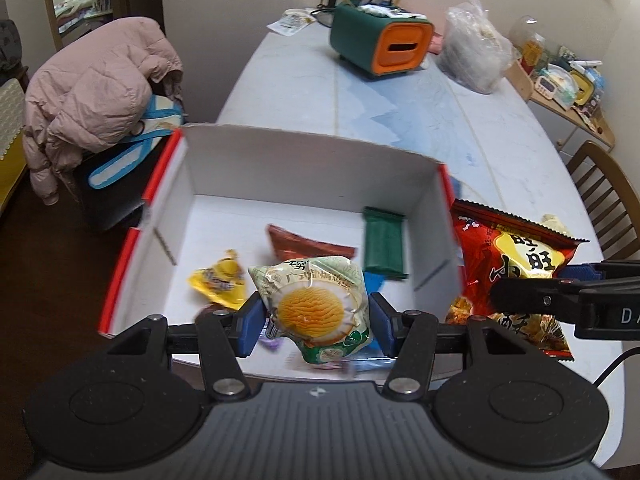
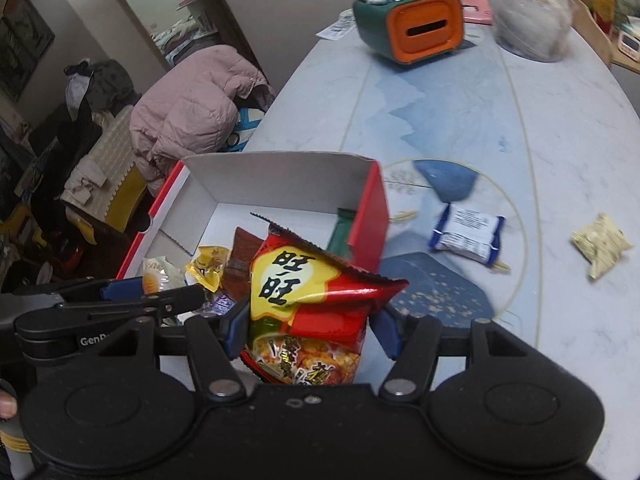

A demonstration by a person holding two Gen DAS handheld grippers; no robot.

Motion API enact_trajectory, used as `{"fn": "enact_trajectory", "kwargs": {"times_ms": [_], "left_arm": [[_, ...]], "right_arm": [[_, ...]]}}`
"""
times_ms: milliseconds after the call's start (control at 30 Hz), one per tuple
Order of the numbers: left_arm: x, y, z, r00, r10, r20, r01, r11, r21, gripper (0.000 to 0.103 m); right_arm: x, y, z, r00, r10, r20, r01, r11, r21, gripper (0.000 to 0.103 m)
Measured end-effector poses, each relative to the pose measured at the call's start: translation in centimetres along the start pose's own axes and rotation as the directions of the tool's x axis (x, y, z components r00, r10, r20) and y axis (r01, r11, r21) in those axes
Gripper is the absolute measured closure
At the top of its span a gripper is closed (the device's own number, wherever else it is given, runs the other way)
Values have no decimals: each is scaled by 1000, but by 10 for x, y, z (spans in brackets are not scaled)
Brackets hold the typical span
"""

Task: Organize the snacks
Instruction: 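Carry the chip bag and egg-yolk pastry with both tools over the box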

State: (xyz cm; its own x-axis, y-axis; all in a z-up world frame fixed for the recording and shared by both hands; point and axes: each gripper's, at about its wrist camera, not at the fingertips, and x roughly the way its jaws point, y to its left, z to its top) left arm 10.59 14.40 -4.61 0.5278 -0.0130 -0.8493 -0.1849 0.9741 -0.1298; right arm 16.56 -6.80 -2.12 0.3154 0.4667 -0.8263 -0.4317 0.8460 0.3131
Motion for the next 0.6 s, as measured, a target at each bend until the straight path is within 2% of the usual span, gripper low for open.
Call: {"fn": "enact_trajectory", "kwargs": {"times_ms": [333,600], "left_arm": [[22,45,8,997,43,-61,-43,999,9,48],[42,62,20,994,73,-84,-72,997,14,48]], "right_arm": [[42,38,23,998,-62,4,62,997,-39,42],[79,48,40,992,-130,-3,129,990,-50,42]]}}
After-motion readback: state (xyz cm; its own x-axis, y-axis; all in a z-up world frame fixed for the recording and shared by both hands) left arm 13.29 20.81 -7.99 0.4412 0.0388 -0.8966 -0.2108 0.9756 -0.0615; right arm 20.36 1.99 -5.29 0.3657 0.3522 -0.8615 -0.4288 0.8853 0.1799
